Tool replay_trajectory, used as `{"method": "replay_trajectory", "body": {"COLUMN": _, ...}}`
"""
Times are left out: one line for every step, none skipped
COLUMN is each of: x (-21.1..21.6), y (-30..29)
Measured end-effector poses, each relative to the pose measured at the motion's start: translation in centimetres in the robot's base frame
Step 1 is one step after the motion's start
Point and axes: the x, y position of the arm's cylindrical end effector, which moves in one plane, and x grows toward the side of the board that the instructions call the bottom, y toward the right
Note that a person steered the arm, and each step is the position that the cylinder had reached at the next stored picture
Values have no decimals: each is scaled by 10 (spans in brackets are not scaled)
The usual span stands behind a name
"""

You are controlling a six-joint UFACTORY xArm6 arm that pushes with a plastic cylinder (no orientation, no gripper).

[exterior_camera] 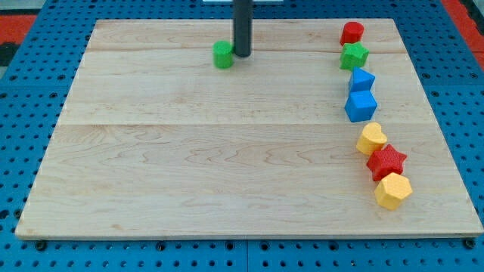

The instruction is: Move the green circle towards bottom center

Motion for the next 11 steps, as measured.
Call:
{"method": "replay_trajectory", "body": {"x": 7, "y": 6}}
{"method": "replay_trajectory", "body": {"x": -36, "y": 22}}
{"method": "replay_trajectory", "body": {"x": -55, "y": -36}}
{"method": "replay_trajectory", "body": {"x": 9, "y": -54}}
{"method": "replay_trajectory", "body": {"x": 47, "y": -41}}
{"method": "replay_trajectory", "body": {"x": 19, "y": -36}}
{"method": "replay_trajectory", "body": {"x": 40, "y": -12}}
{"method": "replay_trajectory", "body": {"x": 101, "y": -33}}
{"method": "replay_trajectory", "body": {"x": 84, "y": -29}}
{"method": "replay_trajectory", "body": {"x": 89, "y": 7}}
{"method": "replay_trajectory", "body": {"x": 152, "y": 6}}
